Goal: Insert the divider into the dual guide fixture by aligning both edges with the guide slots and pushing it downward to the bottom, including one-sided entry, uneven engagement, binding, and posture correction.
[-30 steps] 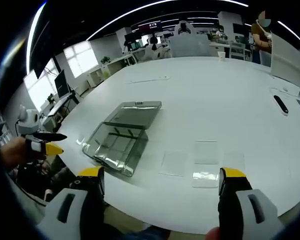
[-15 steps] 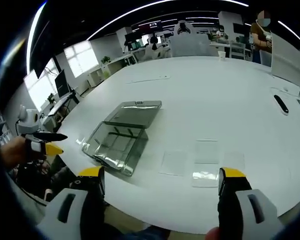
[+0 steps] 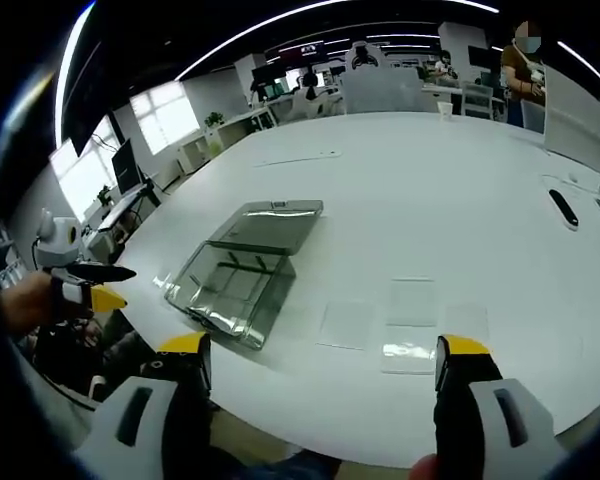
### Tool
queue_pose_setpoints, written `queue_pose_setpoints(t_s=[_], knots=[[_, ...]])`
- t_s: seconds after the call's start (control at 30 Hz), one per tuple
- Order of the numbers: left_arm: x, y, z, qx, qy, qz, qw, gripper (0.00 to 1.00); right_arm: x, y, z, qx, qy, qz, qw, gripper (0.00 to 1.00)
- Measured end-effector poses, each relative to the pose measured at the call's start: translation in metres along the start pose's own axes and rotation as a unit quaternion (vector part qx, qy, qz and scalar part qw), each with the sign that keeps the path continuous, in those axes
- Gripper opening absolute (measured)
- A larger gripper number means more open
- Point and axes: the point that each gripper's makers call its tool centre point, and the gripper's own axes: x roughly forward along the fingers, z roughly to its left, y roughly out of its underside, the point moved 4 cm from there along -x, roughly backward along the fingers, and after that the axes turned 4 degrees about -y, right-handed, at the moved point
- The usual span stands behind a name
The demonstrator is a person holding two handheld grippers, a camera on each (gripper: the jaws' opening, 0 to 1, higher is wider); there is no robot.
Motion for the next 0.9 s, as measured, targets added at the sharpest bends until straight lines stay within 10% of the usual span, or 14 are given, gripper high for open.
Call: queue_pose_setpoints(t_s=[0.9], knots=[[0.0053,-0.0023,-0.0057,0.005,0.007,0.003,1.0000,0.95,0.0017,-0.0011,-0.0045,-0.002,-0.017,0.005,0.9998,0.88]])
